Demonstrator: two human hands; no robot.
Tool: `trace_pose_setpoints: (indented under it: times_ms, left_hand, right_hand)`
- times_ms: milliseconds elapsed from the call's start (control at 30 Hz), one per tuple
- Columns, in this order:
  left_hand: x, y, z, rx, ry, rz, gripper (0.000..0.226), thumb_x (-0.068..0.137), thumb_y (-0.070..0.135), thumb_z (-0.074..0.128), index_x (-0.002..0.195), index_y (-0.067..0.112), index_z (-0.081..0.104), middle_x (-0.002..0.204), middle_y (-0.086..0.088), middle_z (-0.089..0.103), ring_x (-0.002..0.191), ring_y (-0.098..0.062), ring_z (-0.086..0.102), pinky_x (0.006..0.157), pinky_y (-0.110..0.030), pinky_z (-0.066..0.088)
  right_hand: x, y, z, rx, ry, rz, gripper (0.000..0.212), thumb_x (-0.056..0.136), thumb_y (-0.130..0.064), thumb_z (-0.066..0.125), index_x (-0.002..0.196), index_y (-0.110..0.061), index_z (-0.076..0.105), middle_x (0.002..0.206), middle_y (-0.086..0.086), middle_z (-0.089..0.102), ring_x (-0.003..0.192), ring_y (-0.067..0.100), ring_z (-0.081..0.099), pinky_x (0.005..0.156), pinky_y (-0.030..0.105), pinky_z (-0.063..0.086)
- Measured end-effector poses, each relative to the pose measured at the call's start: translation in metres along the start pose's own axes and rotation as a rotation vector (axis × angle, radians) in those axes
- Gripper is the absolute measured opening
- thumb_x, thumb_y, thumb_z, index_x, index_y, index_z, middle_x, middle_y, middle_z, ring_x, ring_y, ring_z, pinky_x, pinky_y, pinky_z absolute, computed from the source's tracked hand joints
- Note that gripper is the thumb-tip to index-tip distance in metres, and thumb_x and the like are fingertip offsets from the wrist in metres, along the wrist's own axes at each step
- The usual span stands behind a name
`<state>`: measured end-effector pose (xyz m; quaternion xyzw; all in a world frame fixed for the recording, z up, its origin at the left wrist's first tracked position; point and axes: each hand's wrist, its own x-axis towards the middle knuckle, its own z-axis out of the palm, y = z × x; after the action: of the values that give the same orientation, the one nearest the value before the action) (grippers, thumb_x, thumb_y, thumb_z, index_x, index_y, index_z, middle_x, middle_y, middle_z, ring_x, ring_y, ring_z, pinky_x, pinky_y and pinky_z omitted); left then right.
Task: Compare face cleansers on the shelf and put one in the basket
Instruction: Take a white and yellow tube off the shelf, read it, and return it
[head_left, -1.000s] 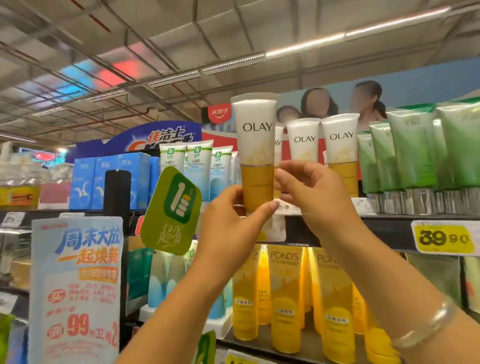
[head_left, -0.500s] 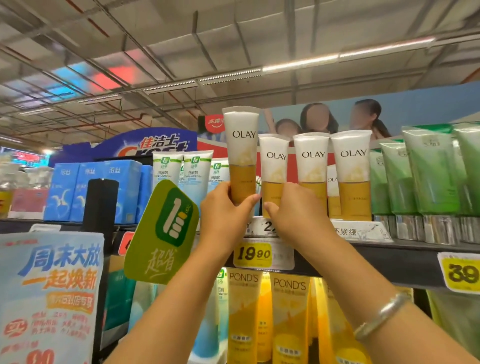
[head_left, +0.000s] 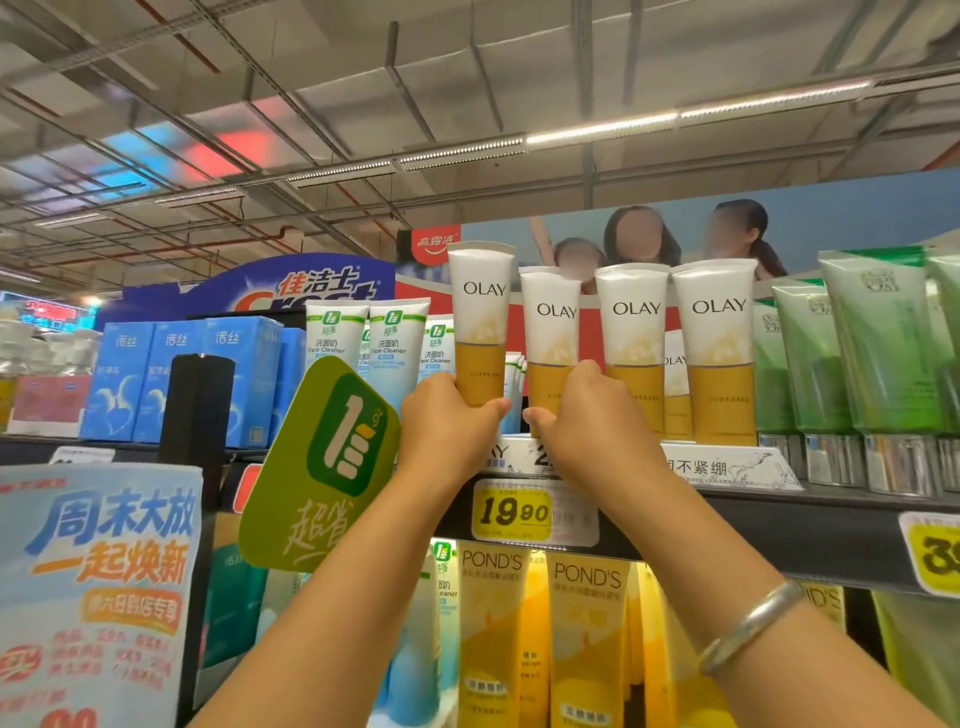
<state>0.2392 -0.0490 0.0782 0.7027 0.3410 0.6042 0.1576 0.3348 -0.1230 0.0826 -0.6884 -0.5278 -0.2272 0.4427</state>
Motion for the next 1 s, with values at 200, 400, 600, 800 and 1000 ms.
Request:
trace_pose_setpoints:
  times_ms: [200, 400, 600, 800, 1000]
  left_hand:
    - [-0.004, 0.004, -0.001, 0.051, -0.048, -0.053, 0.024, 0.082, 0.029, 0.065, 0.086, 0.005, 0.068, 0.082, -0.010, 0.069, 0.078, -0.024, 0.064, 0.061, -0.029, 0.050]
    - [-0.006, 0.007, -0.001, 0.054, -0.022, -0.030, 0.037, 0.084, 0.036, 0.065, 0.109, 0.010, 0.054, 0.104, -0.008, 0.063, 0.094, -0.026, 0.060, 0.080, -0.038, 0.052]
    - [-0.003, 0.008, -0.003, 0.192, -0.061, -0.010, 0.038, 0.085, 0.034, 0.064, 0.108, 0.006, 0.052, 0.105, -0.011, 0.061, 0.090, -0.024, 0.055, 0.066, -0.031, 0.040]
    - [-0.007, 0.007, -0.003, 0.197, -0.041, -0.015, 0.037, 0.086, 0.035, 0.062, 0.110, 0.008, 0.051, 0.105, -0.010, 0.061, 0.092, -0.025, 0.056, 0.068, -0.033, 0.043]
    - [-0.010, 0.010, -0.006, 0.177, -0.062, -0.030, 0.036, 0.086, 0.033, 0.063, 0.111, 0.009, 0.053, 0.106, -0.009, 0.062, 0.094, -0.026, 0.059, 0.072, -0.033, 0.047]
  right_hand:
    - [0.001, -0.002, 0.000, 0.003, -0.026, 0.014, 0.045, 0.088, -0.031, 0.064, 0.114, -0.002, 0.041, 0.111, 0.015, 0.060, 0.099, 0.033, 0.060, 0.066, 0.032, 0.041]
    - [0.002, -0.007, -0.001, -0.043, -0.067, 0.032, 0.053, 0.089, -0.026, 0.063, 0.122, 0.001, 0.033, 0.122, 0.019, 0.057, 0.110, 0.037, 0.056, 0.073, 0.034, 0.040]
    - [0.003, -0.010, 0.001, -0.057, -0.053, 0.035, 0.058, 0.088, -0.015, 0.063, 0.130, 0.007, 0.030, 0.124, 0.021, 0.056, 0.112, 0.037, 0.055, 0.074, 0.032, 0.039]
    - [-0.002, -0.010, 0.001, 0.041, 0.012, 0.020, 0.044, 0.089, -0.016, 0.061, 0.120, 0.002, 0.036, 0.116, 0.020, 0.058, 0.106, 0.037, 0.057, 0.071, 0.033, 0.039]
    - [0.003, -0.016, -0.002, 0.183, 0.189, -0.057, 0.054, 0.089, -0.019, 0.061, 0.131, -0.003, 0.031, 0.124, 0.016, 0.052, 0.112, 0.032, 0.053, 0.090, 0.041, 0.048]
